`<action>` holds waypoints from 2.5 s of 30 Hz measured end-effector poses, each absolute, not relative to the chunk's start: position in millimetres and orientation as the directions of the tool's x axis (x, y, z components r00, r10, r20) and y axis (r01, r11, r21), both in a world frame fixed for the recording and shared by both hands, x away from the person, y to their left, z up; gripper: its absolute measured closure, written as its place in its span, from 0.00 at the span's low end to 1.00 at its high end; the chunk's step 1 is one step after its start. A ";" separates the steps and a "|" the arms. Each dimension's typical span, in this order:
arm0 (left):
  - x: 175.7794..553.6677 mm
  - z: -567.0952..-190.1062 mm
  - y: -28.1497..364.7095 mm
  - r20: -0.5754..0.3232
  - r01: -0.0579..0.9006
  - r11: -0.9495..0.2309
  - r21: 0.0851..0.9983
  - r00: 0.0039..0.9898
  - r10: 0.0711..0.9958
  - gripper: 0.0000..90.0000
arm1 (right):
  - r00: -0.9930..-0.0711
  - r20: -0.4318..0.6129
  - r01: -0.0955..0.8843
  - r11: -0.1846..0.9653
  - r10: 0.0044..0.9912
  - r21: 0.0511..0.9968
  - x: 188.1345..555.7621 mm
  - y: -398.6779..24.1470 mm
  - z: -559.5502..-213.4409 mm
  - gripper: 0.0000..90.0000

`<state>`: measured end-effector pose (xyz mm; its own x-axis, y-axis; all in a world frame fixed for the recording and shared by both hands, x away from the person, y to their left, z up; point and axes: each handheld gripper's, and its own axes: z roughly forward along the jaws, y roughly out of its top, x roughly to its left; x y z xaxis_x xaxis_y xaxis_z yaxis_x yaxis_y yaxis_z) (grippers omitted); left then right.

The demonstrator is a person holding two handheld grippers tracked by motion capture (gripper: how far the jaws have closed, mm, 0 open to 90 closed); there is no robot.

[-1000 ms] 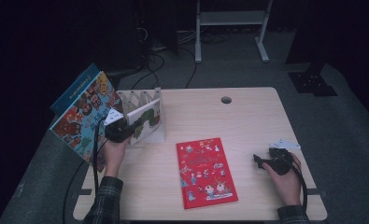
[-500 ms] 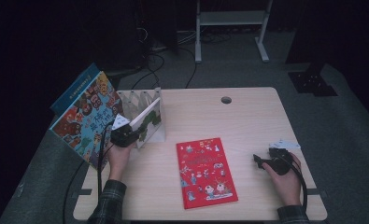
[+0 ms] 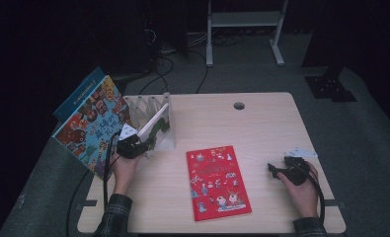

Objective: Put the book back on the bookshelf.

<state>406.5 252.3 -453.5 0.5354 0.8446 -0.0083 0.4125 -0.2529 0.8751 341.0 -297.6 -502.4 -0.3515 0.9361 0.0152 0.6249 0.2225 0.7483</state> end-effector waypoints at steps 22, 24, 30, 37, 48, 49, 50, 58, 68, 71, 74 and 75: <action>383.6 -466.1 266.0 -0.034 0.451 -0.319 0.833 0.619 0.785 0.80 | -0.351 0.015 0.625 0.222 0.936 0.748 341.0 -297.6 -502.4 0.27; 382.4 -465.4 256.6 -0.027 0.448 -0.335 0.829 0.630 0.776 0.79 | -0.352 0.015 0.625 0.222 0.936 0.748 341.0 -297.6 -502.4 0.27; 381.8 -463.3 229.1 -0.002 0.426 -0.384 0.819 0.672 0.740 0.76 | -0.351 0.015 0.625 0.222 0.936 0.748 341.0 -297.6 -502.4 0.27; 382.3 -465.0 212.7 -0.024 0.432 -0.363 0.825 0.670 0.742 0.76 | -0.352 0.015 0.625 0.223 0.936 0.748 341.0 -297.6 -502.4 0.27; 382.7 -466.8 214.1 -0.063 0.449 -0.325 0.832 0.659 0.749 0.75 | -0.352 0.015 0.625 0.223 0.936 0.748 341.0 -297.6 -502.4 0.27; 382.4 -466.7 214.2 -0.058 0.445 -0.329 0.833 0.661 0.749 0.75 | -0.352 0.015 0.625 0.223 0.936 0.748 341.0 -297.6 -502.5 0.27; 381.9 -466.4 214.4 -0.053 0.441 -0.332 0.834 0.663 0.746 0.74 | -0.352 0.015 0.625 0.223 0.936 0.748 341.0 -297.6 -502.4 0.27; 379.1 -463.4 217.6 -0.037 0.425 -0.339 0.839 0.666 0.745 0.70 | -0.351 0.015 0.625 0.222 0.936 0.748 341.0 -297.6 -502.4 0.27; 362.2 -463.0 229.7 -0.002 0.422 -0.382 0.822 0.673 0.739 0.59 | -0.339 0.016 0.631 0.215 0.941 0.745 340.1 -297.1 -502.6 0.23; 352.8 -466.4 232.7 -0.023 0.438 -0.393 0.809 0.691 0.723 0.53 | -0.340 0.014 0.633 0.218 0.940 0.743 339.9 -296.8 -502.5 0.23; 344.7 -470.2 228.0 -0.024 0.438 -0.426 0.791 0.719 0.695 0.46 | -0.339 0.015 0.640 0.219 0.940 0.736 337.8 -297.0 -498.9 0.39; 341.9 -471.6 225.0 -0.028 0.439 -0.436 0.786 0.729 0.683 0.42 | -0.342 0.017 0.640 0.219 0.940 0.737 336.8 -296.3 -497.3 0.40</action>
